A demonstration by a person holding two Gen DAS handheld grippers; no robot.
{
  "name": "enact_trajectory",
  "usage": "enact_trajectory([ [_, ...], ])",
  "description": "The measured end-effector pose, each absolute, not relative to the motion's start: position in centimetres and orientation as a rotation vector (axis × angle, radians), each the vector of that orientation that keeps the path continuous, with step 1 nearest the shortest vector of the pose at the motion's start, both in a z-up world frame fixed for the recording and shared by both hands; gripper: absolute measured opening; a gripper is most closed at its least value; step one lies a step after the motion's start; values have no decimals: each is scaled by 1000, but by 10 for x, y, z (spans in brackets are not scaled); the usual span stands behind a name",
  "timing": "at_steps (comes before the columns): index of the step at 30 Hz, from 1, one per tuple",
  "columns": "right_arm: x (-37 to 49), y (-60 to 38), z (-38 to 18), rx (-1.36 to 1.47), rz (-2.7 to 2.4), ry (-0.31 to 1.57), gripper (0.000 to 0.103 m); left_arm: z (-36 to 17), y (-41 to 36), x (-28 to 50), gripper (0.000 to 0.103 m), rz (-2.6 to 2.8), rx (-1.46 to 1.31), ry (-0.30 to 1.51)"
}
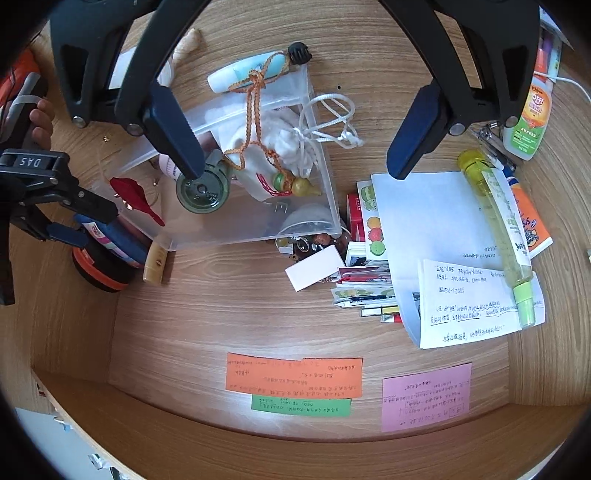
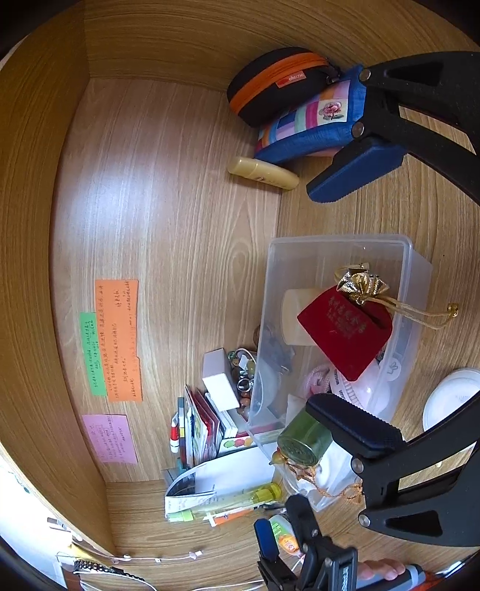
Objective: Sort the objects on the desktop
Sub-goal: 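Open the left gripper to drop the gourd while the right releases the pouch, then withdraw both grippers and reach toward the black clip and white container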
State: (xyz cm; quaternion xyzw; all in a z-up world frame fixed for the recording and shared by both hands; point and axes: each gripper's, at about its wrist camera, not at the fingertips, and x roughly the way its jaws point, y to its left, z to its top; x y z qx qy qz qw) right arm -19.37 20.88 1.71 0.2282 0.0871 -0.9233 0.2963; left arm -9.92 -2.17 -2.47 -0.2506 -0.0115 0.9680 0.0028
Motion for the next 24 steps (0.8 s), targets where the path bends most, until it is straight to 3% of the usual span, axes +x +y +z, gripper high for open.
enact_trajectory([
  [6, -186, 210, 16, 682, -2447, 265, 103, -20, -21, -79, 100, 3052, -821, 73],
  [12, -162, 215, 16, 709, -2377, 269, 103, -27, -33, -64, 100, 2951, -898, -31],
  [24, -127, 198, -31, 796, -2223, 513, 103, -66, -58, -59, 100, 2930, -1136, -97],
])
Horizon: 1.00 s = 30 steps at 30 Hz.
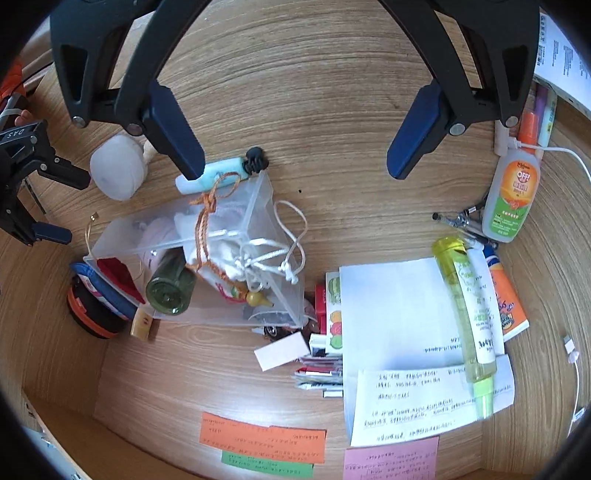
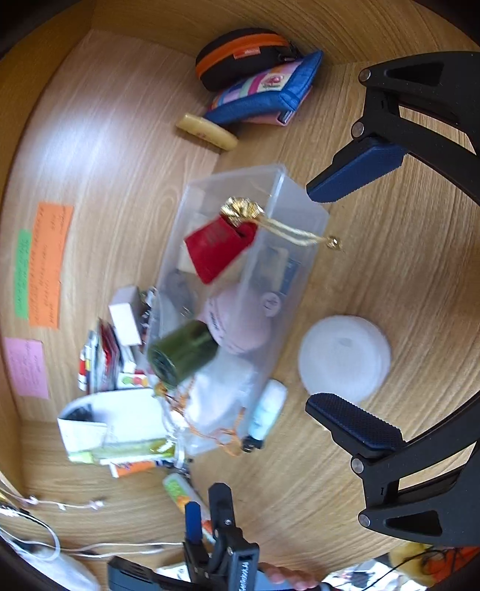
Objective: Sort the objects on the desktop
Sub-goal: 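Withdraw both grippers and reach toward the black clip and white container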
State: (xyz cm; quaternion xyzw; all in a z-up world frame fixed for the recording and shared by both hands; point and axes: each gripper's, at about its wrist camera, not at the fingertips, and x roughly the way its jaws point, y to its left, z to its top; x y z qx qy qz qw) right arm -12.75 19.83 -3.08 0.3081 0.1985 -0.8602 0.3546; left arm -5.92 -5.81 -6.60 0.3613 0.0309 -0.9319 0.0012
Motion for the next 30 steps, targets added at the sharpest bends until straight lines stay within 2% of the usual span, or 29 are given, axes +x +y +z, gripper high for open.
enact_trajectory([
  [11, -131, 188, -50, 885, -2096, 479, 99, -91, -46, -76, 100, -2902, 1260, 11],
  [13, -133, 188, -54, 909, -2076, 461, 96, -94, -42, -81, 92, -2907, 1293, -5],
  [15, -136, 189, -55, 920, -2061, 436, 95, -99, -39, -86, 72, -2898, 1337, -33],
  [19, -134, 188, -54, 910, -2047, 435, 90, -107, -37, -95, 66, -2884, 1394, -19],
  [21, -132, 186, -55, 902, -2038, 449, 86, -108, -38, -97, 55, -2888, 1404, -5],
  [25, -125, 177, -60, 890, -2023, 523, 74, -109, -37, -100, 49, -2888, 1407, -5],
  [30, -124, 171, -62, 893, -1991, 548, 69, -109, -31, -98, 47, -2896, 1392, -47],
])
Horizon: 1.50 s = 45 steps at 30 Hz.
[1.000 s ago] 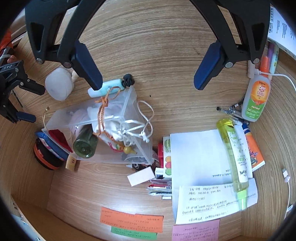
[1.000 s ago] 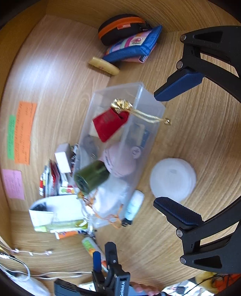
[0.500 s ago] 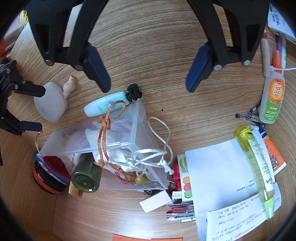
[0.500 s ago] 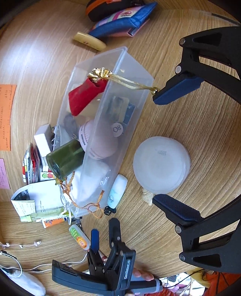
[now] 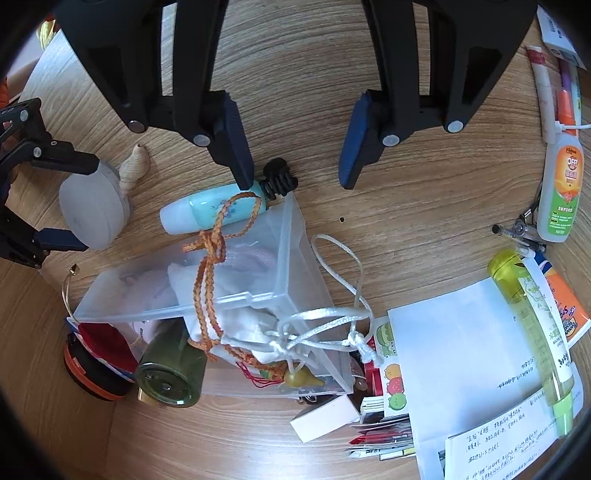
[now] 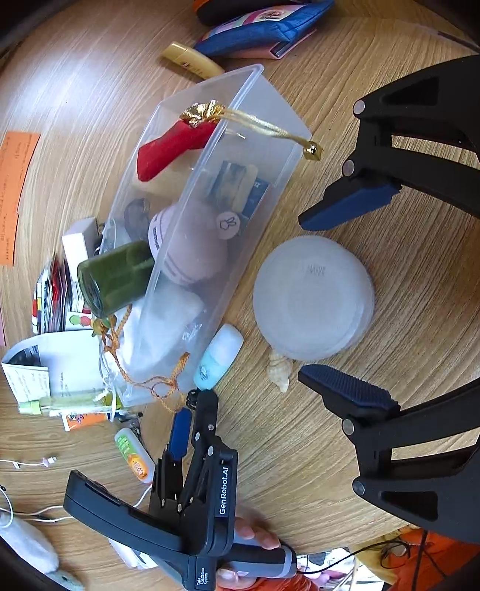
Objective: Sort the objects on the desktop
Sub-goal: 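Withdraw both grippers and reach toward the black clip and white container, then grasp the black clip with the left gripper while the right grasps the white container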
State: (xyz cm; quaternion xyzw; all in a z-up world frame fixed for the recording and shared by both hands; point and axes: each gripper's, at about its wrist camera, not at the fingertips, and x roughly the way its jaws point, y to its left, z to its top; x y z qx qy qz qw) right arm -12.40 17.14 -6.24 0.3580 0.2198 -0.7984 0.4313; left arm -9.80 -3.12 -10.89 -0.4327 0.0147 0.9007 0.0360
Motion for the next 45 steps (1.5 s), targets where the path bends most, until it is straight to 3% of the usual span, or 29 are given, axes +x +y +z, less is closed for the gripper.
enact_trajectory([
  [2, -127, 170, -65, 916, -1981, 547, 63, -110, -29, -99, 47, 2760, -1330, 58],
  [6, -127, 170, -65, 916, -1981, 542, 63, -110, -24, -103, 46, 2752, -1328, 81],
  [11, -131, 172, -64, 926, -1993, 517, 62, -110, -26, -105, 31, 2761, -1325, 55],
  [20, -133, 180, -61, 936, -2008, 468, 62, -109, -30, -105, 18, 2777, -1329, 44],
  [28, -133, 189, -53, 928, -2024, 394, 62, -103, -37, -96, 18, 2822, -1280, 4],
  [45, -132, 196, -16, 849, -2055, 305, 62, -73, -11, -74, 18, 2898, -1084, 96],
])
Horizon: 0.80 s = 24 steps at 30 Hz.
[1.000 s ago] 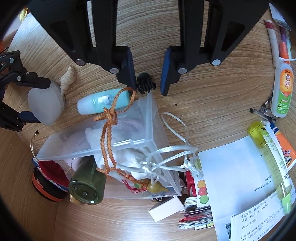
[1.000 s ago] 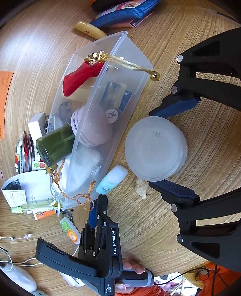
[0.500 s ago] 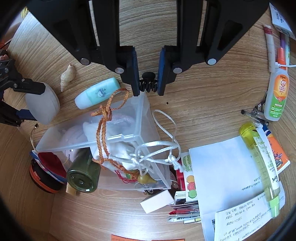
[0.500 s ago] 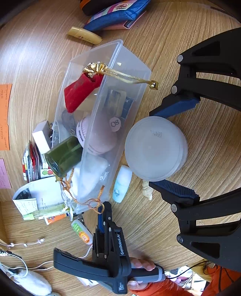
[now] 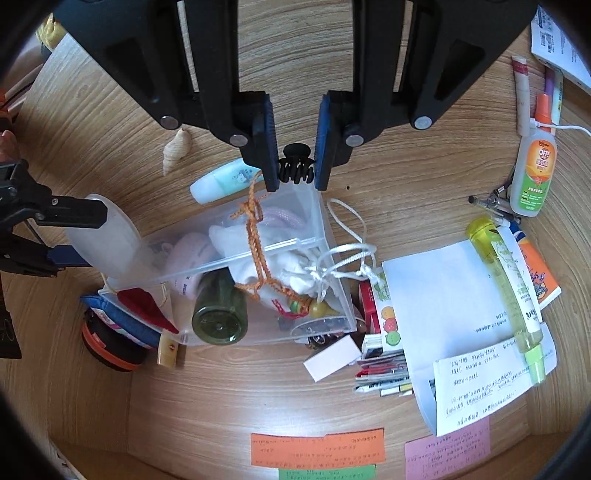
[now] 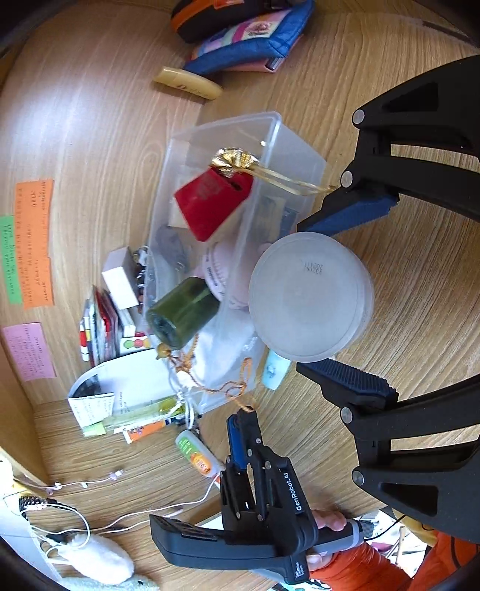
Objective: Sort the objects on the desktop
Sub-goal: 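Grasp the black clip with the left gripper while the right grasps the white container, then carry the black clip and white container over the clear bin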
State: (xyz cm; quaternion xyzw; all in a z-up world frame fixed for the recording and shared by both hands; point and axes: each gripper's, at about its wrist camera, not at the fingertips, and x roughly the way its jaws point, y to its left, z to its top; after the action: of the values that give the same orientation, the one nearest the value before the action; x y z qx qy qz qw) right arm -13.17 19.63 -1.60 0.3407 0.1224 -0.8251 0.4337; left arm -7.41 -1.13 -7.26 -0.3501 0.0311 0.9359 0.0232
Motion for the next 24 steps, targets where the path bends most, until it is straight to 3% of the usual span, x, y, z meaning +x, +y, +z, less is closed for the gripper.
enact_trajectory([
  [24, -178, 162, 54, 685, -2132, 207, 62, -8, -35, -93, 18, 2992, -829, -54],
])
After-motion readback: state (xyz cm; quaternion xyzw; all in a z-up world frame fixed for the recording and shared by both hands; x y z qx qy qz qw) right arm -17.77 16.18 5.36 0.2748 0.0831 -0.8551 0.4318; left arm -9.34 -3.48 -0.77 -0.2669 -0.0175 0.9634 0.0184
